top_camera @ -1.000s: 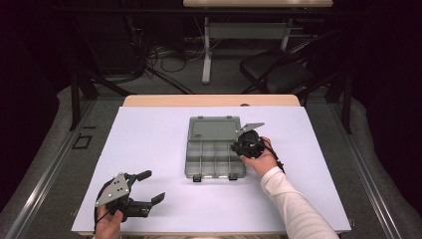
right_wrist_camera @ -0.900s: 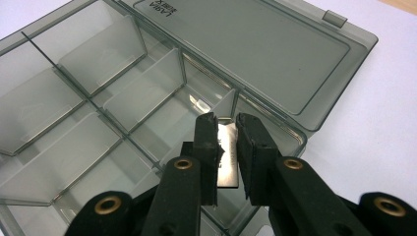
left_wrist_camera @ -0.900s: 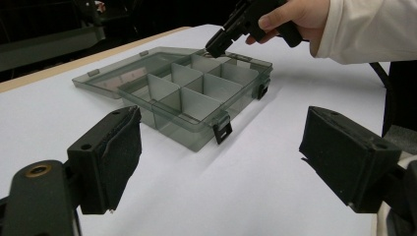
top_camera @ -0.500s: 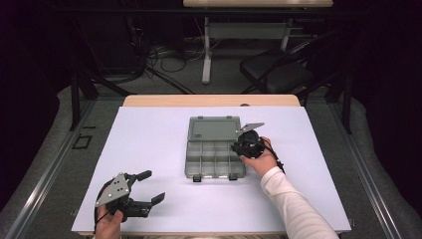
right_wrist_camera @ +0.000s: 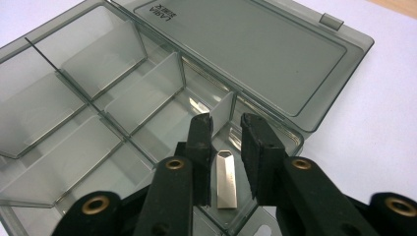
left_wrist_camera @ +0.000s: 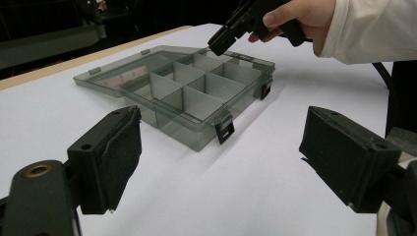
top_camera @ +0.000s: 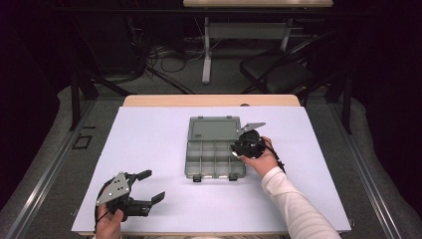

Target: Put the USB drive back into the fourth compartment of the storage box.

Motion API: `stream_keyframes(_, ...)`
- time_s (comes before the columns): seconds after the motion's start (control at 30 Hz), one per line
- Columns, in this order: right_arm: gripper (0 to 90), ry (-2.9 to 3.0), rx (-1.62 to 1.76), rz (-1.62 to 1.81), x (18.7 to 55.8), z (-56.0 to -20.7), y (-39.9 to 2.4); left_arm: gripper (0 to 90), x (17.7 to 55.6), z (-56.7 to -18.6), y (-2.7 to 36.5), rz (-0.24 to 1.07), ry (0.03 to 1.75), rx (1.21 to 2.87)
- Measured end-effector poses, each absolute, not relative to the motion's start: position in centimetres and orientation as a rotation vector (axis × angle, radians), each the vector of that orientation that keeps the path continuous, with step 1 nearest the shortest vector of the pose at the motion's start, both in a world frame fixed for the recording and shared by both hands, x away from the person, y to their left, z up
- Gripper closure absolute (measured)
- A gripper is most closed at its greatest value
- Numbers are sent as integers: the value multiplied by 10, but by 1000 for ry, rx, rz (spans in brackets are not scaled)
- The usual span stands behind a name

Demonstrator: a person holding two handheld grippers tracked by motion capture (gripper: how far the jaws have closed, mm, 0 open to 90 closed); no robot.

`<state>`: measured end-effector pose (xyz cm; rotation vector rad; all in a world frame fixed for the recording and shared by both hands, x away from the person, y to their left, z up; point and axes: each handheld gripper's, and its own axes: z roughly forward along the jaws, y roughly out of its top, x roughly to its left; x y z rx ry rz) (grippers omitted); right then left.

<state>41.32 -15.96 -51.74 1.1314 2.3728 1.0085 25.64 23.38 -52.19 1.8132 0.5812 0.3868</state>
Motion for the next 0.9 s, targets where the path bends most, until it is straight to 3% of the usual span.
stream_keyframes(0.43, 491, 2355, 1096, 1086, 402, -506, -157, 158, 261, -524, 233, 376, 591, 1813)
stream_keyframes(0.9, 410, 2310, 1059, 1135, 383, -491, -151, 158, 264, -526, 234, 367, 618, 1807)
